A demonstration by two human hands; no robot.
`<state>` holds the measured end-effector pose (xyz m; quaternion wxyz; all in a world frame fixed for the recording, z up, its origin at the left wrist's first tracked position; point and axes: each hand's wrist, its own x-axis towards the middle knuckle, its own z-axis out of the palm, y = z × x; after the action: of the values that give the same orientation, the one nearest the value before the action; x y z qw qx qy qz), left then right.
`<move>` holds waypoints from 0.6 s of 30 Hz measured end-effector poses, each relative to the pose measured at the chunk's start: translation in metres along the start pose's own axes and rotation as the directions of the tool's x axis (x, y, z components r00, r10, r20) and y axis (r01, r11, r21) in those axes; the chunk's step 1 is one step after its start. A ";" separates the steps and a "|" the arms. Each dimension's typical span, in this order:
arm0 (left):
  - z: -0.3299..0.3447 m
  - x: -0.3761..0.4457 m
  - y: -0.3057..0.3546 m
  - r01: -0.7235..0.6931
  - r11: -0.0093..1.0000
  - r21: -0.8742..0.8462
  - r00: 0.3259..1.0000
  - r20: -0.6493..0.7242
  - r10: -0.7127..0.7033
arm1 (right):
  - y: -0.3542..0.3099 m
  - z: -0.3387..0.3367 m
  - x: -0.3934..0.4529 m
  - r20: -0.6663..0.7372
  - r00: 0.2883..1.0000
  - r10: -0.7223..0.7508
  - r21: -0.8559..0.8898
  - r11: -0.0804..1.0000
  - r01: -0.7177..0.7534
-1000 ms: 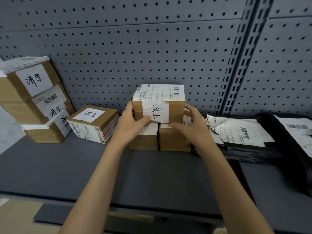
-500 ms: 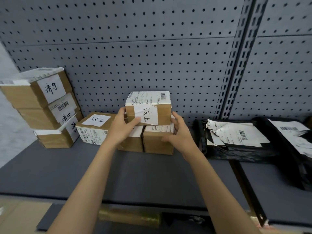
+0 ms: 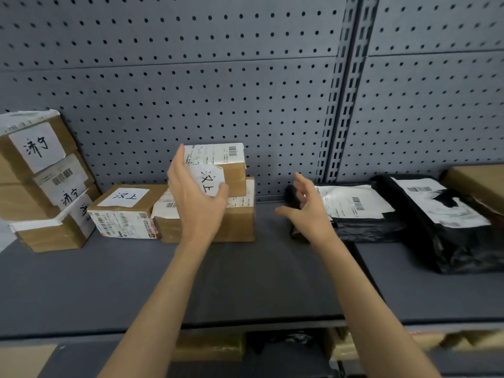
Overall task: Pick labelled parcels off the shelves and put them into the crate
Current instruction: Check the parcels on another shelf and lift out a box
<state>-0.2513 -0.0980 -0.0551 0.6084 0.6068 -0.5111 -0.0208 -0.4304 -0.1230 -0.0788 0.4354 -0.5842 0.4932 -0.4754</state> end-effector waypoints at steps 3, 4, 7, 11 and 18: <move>0.011 -0.008 0.008 0.051 0.994 0.098 0.996 -0.072 -0.044 | 0.004 -0.017 -0.008 -0.042 0.999 0.006 -0.005 1.000 -0.006; 0.013 -0.014 0.011 0.019 0.995 0.096 0.996 -0.088 -0.011 | 0.005 -0.020 -0.010 -0.066 0.998 -0.004 -0.008 1.000 0.004; 0.025 -0.040 0.021 -0.202 0.979 0.034 0.978 0.058 0.200 | 0.009 -0.034 -0.018 -0.246 0.969 -0.033 -0.083 0.996 0.013; 0.062 -0.066 0.028 -0.057 0.996 -0.067 0.802 0.592 0.086 | 0.015 -0.070 -0.025 -0.422 0.905 -0.064 -0.359 0.928 -0.101; 0.120 -0.064 0.021 0.576 0.815 0.063 0.478 0.783 -0.398 | 0.030 -0.113 -0.033 -0.475 0.870 0.133 -0.438 0.822 -0.365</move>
<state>-0.3721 -0.1372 -0.1081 0.3601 0.5909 -0.5184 -0.5024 -0.5489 -0.0991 -0.0932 0.2054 -0.4900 0.7578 -0.3787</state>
